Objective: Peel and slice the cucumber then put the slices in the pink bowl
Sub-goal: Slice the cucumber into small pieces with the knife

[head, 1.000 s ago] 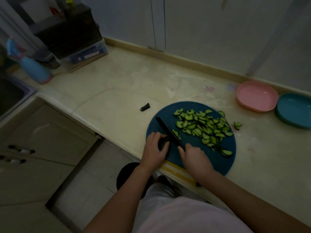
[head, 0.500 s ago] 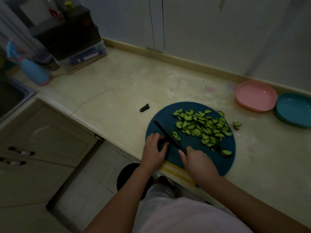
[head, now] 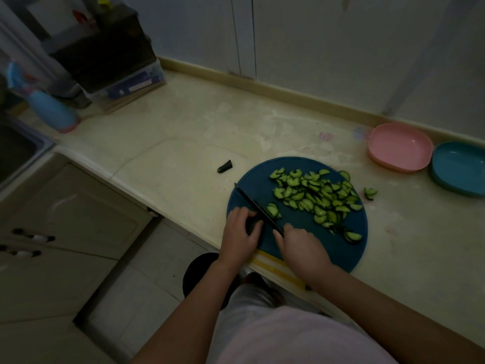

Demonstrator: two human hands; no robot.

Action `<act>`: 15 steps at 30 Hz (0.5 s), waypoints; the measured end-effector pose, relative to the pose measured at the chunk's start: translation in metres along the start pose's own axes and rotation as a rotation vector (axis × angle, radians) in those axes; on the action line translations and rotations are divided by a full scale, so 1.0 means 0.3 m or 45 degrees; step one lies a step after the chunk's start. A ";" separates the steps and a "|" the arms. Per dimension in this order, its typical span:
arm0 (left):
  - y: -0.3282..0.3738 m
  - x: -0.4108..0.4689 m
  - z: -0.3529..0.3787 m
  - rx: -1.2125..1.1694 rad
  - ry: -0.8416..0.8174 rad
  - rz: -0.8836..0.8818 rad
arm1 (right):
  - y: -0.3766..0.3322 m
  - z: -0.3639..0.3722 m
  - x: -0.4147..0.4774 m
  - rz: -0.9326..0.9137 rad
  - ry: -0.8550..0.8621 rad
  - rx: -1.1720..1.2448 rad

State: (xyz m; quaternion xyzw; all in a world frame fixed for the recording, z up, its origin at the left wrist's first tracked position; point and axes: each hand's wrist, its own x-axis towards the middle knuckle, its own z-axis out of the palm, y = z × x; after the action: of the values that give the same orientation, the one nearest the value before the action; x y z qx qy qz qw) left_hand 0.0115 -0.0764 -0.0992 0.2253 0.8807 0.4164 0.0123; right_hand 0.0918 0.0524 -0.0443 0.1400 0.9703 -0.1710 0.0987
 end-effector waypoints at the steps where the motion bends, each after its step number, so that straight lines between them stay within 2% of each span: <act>1: -0.002 -0.003 0.001 0.002 0.007 -0.005 | 0.001 0.003 0.002 0.007 -0.001 0.004; 7: -0.011 -0.006 -0.005 -0.006 -0.012 0.008 | 0.034 0.005 0.003 0.087 0.028 0.064; 15: -0.011 -0.008 -0.006 0.010 -0.001 0.024 | 0.022 -0.022 -0.029 0.036 0.022 0.115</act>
State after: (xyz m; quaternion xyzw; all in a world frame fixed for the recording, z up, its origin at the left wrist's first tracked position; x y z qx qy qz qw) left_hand 0.0119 -0.0803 -0.1009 0.2340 0.8801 0.4129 0.0079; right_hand 0.1010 0.0585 -0.0382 0.1596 0.9602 -0.2121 0.0863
